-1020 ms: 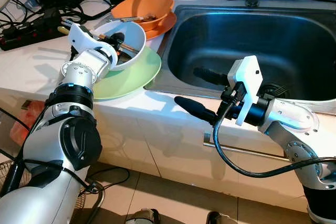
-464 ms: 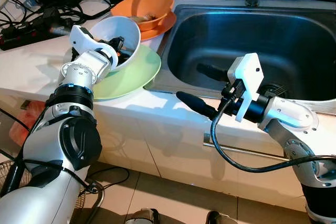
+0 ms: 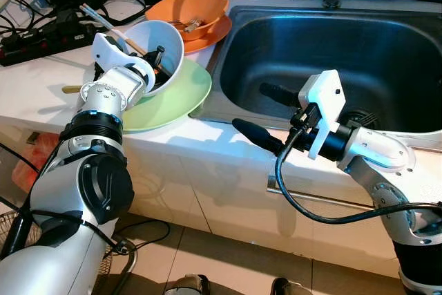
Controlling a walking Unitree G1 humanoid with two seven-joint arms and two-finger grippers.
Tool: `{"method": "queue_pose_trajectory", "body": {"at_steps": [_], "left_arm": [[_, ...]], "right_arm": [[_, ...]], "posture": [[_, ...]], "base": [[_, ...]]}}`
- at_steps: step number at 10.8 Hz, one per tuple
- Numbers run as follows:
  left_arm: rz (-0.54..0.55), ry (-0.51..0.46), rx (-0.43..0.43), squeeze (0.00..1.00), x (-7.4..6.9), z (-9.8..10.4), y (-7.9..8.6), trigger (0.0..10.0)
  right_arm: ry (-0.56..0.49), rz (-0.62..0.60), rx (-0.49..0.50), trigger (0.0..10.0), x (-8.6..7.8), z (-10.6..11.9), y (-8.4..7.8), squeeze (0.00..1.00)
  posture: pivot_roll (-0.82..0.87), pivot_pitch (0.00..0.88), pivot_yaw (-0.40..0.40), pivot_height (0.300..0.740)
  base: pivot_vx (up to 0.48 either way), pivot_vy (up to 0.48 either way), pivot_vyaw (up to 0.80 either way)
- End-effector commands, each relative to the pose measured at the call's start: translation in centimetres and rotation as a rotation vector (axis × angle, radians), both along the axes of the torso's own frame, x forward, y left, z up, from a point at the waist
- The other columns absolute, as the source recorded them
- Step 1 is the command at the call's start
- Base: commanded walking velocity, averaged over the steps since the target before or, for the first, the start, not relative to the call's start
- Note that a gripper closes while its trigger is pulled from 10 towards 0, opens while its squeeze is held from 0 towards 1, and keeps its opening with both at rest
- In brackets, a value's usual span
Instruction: Kitchen organization
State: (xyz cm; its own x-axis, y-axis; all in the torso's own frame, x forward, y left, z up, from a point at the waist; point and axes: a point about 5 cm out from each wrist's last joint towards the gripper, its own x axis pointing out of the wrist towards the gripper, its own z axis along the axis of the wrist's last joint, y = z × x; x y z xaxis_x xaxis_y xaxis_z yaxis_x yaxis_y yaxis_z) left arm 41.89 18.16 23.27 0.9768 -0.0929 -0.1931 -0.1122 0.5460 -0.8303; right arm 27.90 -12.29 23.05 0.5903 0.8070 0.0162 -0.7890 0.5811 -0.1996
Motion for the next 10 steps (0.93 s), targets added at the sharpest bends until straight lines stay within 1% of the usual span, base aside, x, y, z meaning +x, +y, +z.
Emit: {"method": "queue_pose_trajectory", "body": {"at_steps": [1, 3, 4, 5, 6, 8, 10], "left_arm": [[-0.006, 0.012, 0.055, 0.0, 0.0, 0.4, 0.3, 0.0], [-0.014, -0.002, 0.122, 0.0, 0.0, 0.8, 0.3, 0.0], [-0.024, -0.027, 0.168, 0.0, 0.0, 1.5, 0.3, 0.0], [-0.029, -0.042, 0.19, 0.0, 0.0, 2.0, 0.4, 0.0], [-0.025, -0.053, 0.215, 0.0, -0.1, 2.3, 0.6, 0.0], [-0.016, -0.082, 0.301, 0.0, -0.3, 3.0, 1.1, 0.0], [-0.021, -0.112, 0.341, 0.0, -0.5, 3.6, 1.1, 0.0]], "right_arm": [[-0.021, 0.009, 0.002, 10.0, 0.1, 0.3, 0.4, 0.31], [-0.032, -0.013, 0.017, 10.0, 0.4, 0.4, 0.3, 0.31], [-0.04, -0.032, 0.026, 10.0, 0.6, 0.6, 0.2, 0.31], [-0.045, -0.044, 0.032, 10.0, 0.8, 0.6, 0.2, 0.31], [-0.049, -0.053, 0.036, 10.0, 1.0, 0.7, 0.1, 0.31], [-0.07, -0.106, 0.068, 10.0, 1.7, 1.0, -0.2, 0.33], [-0.085, -0.153, 0.101, 10.0, 2.3, 1.4, -0.6, 0.32]], "posture": [[0.05, 0.134, 0.132, 0.74], [0.05, 0.133, 0.131, 0.74], [0.05, 0.134, 0.131, 0.74], [0.05, 0.134, 0.131, 0.74], [0.05, 0.131, 0.129, 0.74], [0.06, 0.127, 0.125, 0.74], [0.06, 0.122, 0.123, 0.74]], "base": [[0.0, 0.0, 0.0], [0.0, 0.0, 0.0], [0.0, 0.0, 0.0], [0.0, 0.0, 0.0], [0.0, 0.0, 0.0], [0.0, 0.0, 0.0], [0.0, 0.0, 0.0]]}}
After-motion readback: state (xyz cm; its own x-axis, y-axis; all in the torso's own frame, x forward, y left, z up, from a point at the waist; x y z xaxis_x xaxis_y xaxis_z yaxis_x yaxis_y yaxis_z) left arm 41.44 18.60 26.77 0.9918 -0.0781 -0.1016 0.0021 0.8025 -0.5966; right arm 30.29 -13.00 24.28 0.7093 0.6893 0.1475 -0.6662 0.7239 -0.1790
